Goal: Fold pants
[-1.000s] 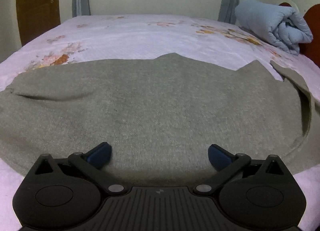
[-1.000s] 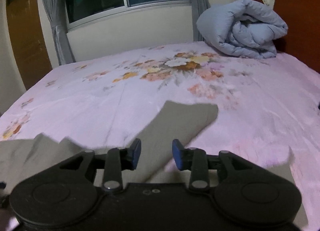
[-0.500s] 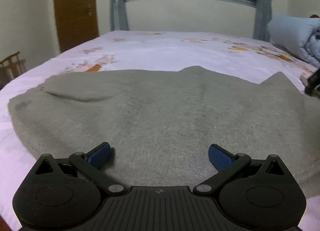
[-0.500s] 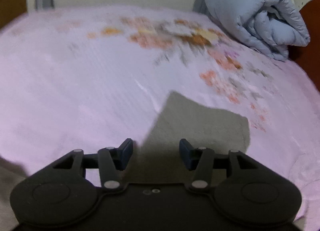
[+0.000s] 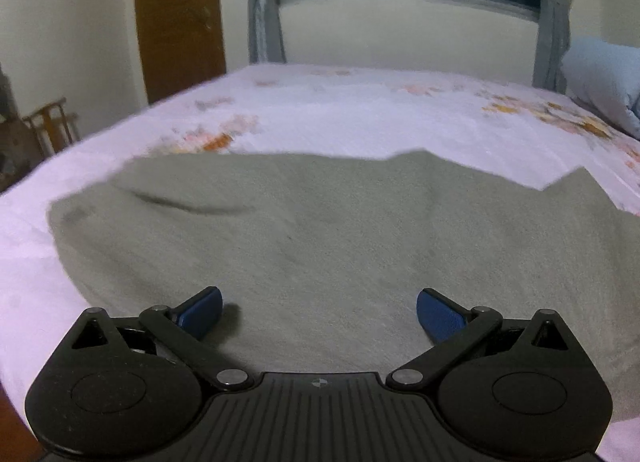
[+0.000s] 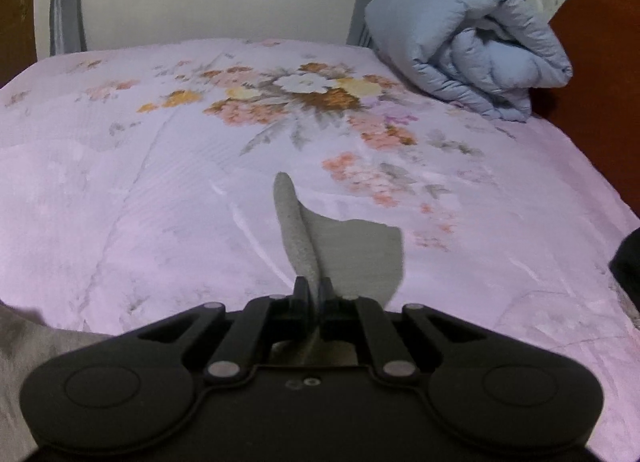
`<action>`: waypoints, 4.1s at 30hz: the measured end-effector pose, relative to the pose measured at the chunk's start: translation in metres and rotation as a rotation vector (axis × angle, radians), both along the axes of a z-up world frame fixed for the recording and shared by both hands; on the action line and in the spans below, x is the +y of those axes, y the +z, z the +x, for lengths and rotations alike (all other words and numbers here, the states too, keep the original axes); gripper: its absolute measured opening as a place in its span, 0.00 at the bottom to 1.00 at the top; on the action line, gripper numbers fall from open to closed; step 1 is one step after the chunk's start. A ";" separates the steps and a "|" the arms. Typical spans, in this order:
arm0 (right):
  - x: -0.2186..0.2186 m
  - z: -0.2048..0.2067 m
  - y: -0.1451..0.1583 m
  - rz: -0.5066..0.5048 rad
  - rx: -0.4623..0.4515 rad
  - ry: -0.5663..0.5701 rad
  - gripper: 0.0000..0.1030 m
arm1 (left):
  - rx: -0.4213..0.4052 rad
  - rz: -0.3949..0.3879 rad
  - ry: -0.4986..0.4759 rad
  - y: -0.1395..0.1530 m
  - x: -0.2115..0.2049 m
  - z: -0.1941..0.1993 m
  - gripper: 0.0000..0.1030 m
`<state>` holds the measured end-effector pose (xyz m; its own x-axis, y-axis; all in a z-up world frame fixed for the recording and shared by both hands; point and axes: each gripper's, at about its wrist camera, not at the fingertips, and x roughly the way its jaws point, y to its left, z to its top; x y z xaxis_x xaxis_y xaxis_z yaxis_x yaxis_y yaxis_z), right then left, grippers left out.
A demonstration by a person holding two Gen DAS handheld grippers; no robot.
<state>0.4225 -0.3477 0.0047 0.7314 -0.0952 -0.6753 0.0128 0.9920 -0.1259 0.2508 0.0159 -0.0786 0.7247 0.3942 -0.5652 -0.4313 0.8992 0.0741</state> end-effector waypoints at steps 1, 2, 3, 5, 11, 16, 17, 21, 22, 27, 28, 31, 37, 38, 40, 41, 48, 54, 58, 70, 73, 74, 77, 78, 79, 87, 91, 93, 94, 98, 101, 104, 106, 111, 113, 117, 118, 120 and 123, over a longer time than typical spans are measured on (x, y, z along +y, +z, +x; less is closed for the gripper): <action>-0.001 -0.002 0.001 0.003 -0.004 -0.001 0.00 | -0.002 -0.012 0.008 0.001 0.004 -0.001 1.00; -0.003 -0.004 0.003 0.007 -0.011 -0.001 0.00 | 0.006 -0.018 0.003 0.000 0.008 0.000 1.00; -0.003 -0.006 0.003 0.010 -0.014 -0.001 0.00 | 0.034 -0.024 -0.009 -0.004 0.010 0.004 1.00; -0.005 -0.012 0.005 0.016 -0.030 -0.004 0.00 | 0.050 -0.014 -0.033 -0.008 0.011 0.006 1.00; -0.021 -0.044 0.030 0.054 -0.104 -0.024 0.00 | 0.078 -0.056 -0.078 -0.006 0.020 0.007 1.00; -0.051 -0.087 0.059 0.117 -0.176 -0.064 0.00 | 0.110 -0.125 -0.202 0.000 0.037 0.005 1.00; -0.058 -0.098 0.064 0.129 -0.189 -0.072 0.00 | 0.113 -0.131 -0.230 0.000 0.040 0.003 1.00; -0.080 -0.143 0.069 0.203 -0.225 -0.108 0.00 | 0.122 -0.133 -0.286 0.001 0.046 -0.001 1.00; -0.084 -0.152 0.066 0.214 -0.231 -0.114 0.00 | 0.126 -0.131 -0.289 0.001 0.046 0.000 1.00; -0.107 -0.186 0.029 0.309 -0.215 -0.213 0.00 | 0.141 -0.124 -0.295 0.001 0.045 0.002 1.00; -0.109 -0.191 0.021 0.323 -0.209 -0.231 0.00 | 0.142 -0.123 -0.300 0.001 0.046 0.002 1.00; -0.117 -0.198 0.002 0.359 -0.181 -0.276 0.00 | 0.146 -0.119 -0.313 0.001 0.049 0.004 1.00; -0.140 -0.216 -0.040 0.512 -0.130 -0.380 0.08 | 0.159 -0.114 -0.323 0.002 0.047 0.003 1.00; -0.145 -0.220 -0.047 0.545 -0.125 -0.392 0.11 | 0.163 -0.114 -0.327 0.002 0.047 0.004 1.00; -0.159 -0.229 -0.058 0.653 -0.142 -0.407 0.26 | 0.168 -0.116 -0.335 0.003 0.048 0.004 1.00; -0.168 -0.234 -0.062 0.716 -0.166 -0.421 0.29 | 0.170 -0.116 -0.338 0.003 0.048 0.004 1.00; -0.198 -0.235 -0.082 1.018 -0.187 -0.484 0.35 | 0.186 -0.121 -0.346 0.007 0.048 0.004 1.00; -0.207 -0.237 -0.081 1.051 -0.203 -0.548 0.28 | 0.171 -0.075 -0.277 0.011 0.069 -0.007 1.00; -0.191 -0.222 -0.051 0.847 -0.182 -0.467 0.03 | 0.183 -0.035 -0.267 0.009 0.083 -0.012 1.00; -0.210 -0.223 -0.056 0.717 -0.139 -0.436 0.00 | 0.193 -0.099 -0.340 0.008 0.102 -0.015 1.00; -0.217 -0.240 -0.080 0.827 -0.168 -0.472 0.00 | 0.199 -0.104 -0.348 0.009 0.103 -0.015 1.00; -0.215 -0.243 -0.078 0.820 -0.176 -0.468 0.00 | 0.201 -0.108 -0.353 0.009 0.104 -0.014 1.00; -0.210 -0.237 -0.065 0.770 -0.192 -0.435 0.00 | 0.204 -0.115 -0.364 0.011 0.105 -0.015 1.00; -0.209 -0.233 -0.058 0.746 -0.190 -0.419 0.00 | 0.202 -0.114 -0.365 0.011 0.105 -0.016 1.00; -0.209 -0.232 -0.049 0.729 -0.205 -0.396 0.00 | 0.200 -0.110 -0.365 0.010 0.104 -0.016 1.00; -0.167 -0.170 0.091 0.703 -0.401 -0.102 0.00 | 0.194 -0.104 -0.344 0.008 0.101 -0.017 1.00; -0.177 -0.197 0.072 0.673 -0.381 -0.133 0.00 | 0.179 -0.104 -0.341 0.007 0.101 -0.021 1.00; -0.197 -0.207 0.022 0.686 -0.277 -0.237 0.00 | 0.174 -0.103 -0.337 0.007 0.101 -0.022 1.00; -0.205 -0.209 -0.002 0.710 -0.225 -0.289 0.00 | 0.174 -0.104 -0.336 0.007 0.101 -0.022 1.00; -0.243 -0.229 -0.094 0.897 -0.113 -0.460 0.00 | 0.188 -0.109 -0.349 0.009 0.103 -0.020 1.00; -0.238 -0.226 -0.089 0.883 -0.135 -0.461 0.00 | 0.195 -0.112 -0.354 0.010 0.104 -0.018 1.00; -0.237 -0.232 -0.072 0.889 -0.180 -0.435 0.00 | 0.191 -0.112 -0.354 0.009 0.106 -0.018 1.00; -0.237 -0.230 -0.067 0.858 -0.176 -0.424 0.00 | 0.185 -0.111 -0.352 0.009 0.106 -0.018 1.00; -0.240 -0.222 -0.086 0.827 -0.084 -0.463 0.00 | 0.149 -0.094 -0.314 0.011 0.103 -0.024 1.00; -0.237 -0.227 -0.072 0.823 -0.122 -0.451 0.10 | 0.138 -0.095 -0.291 0.014 0.105 -0.029 1.00; -0.240 -0.262 -0.051 0.839 -0.218 -0.483 0.24 | 0.098 -0.148 -0.279 0.023 0.116 -0.046 1.00; -0.242 -0.265 -0.053 0.869 -0.220 -0.488 0.24 | 0.088 -0.165 -0.272 0.024 0.119 -0.051 1.00; -0.246 -0.275 -0.059 0.926 -0.210 -0.506 0.24 | 0.085 -0.192 -0.255 0.024 0.125 -0.057 1.00; -0.248 -0.281 -0.074 1.023 -0.213 -0.542 0.24 | 0.092 -0.240 -0.221 0.020 0.138 -0.063 1.00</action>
